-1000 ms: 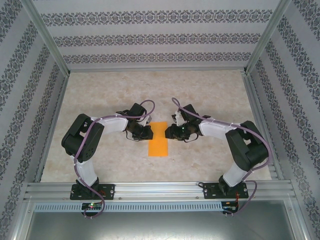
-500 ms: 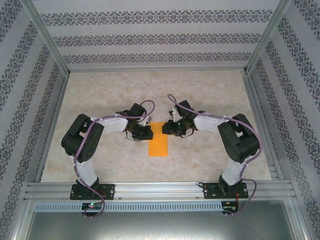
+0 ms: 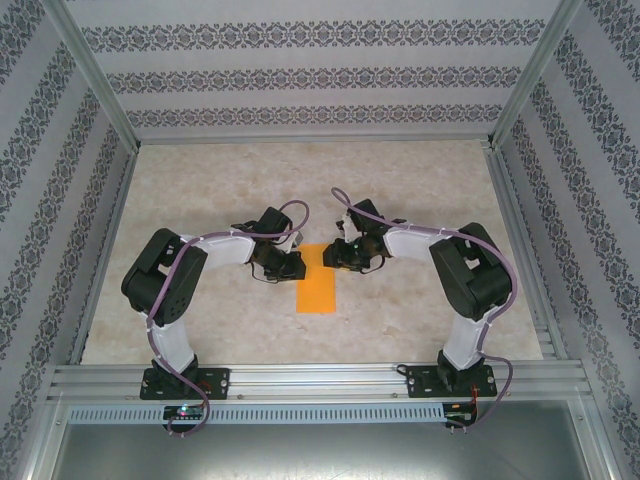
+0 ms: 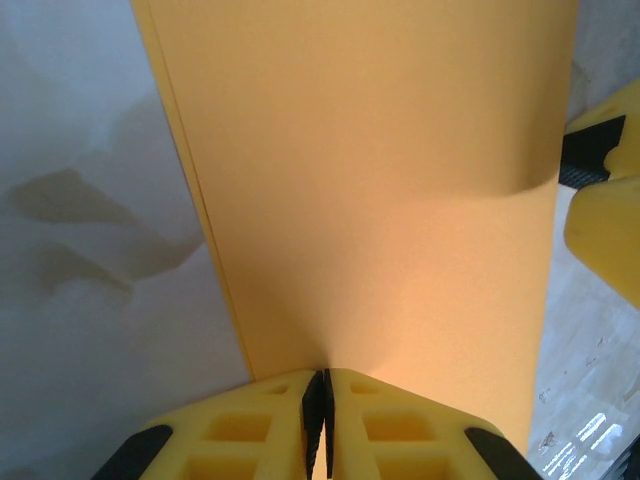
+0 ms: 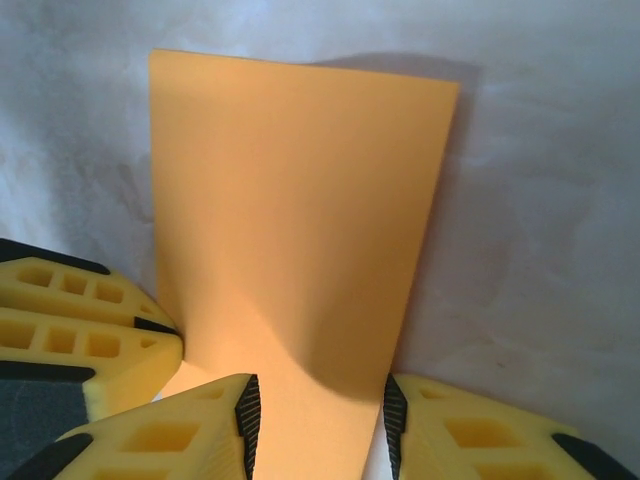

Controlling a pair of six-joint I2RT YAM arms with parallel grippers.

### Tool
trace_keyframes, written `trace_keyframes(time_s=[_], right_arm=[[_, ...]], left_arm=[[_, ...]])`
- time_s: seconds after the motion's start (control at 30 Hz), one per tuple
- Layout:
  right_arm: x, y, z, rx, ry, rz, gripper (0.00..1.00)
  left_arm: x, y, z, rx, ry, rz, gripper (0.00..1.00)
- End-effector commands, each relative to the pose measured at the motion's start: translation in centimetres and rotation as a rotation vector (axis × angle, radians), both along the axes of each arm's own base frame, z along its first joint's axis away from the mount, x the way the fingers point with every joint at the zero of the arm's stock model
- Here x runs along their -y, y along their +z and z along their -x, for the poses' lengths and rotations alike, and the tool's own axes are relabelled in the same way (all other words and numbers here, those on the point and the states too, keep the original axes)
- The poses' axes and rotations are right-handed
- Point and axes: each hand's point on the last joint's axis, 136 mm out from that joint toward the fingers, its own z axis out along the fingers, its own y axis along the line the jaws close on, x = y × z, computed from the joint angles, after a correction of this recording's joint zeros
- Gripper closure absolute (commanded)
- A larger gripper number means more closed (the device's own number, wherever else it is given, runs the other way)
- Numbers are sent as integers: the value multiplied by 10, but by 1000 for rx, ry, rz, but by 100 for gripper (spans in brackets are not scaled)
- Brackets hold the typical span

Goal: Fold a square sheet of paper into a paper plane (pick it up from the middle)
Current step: Fold the triangle a second time at the center of the table.

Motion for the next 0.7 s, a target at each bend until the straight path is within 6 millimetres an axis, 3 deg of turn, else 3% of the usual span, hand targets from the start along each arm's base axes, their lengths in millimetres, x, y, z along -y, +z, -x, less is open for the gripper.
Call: trace_keyframes(time_s=[0.0, 0.67], right_arm=[[-17, 8, 2, -6, 29, -73, 60], [-30, 18, 9, -31, 28, -217, 63]], left_arm=[[-52, -50, 49, -179, 3, -252, 83], [-46, -41, 47, -166, 8, -217, 80]])
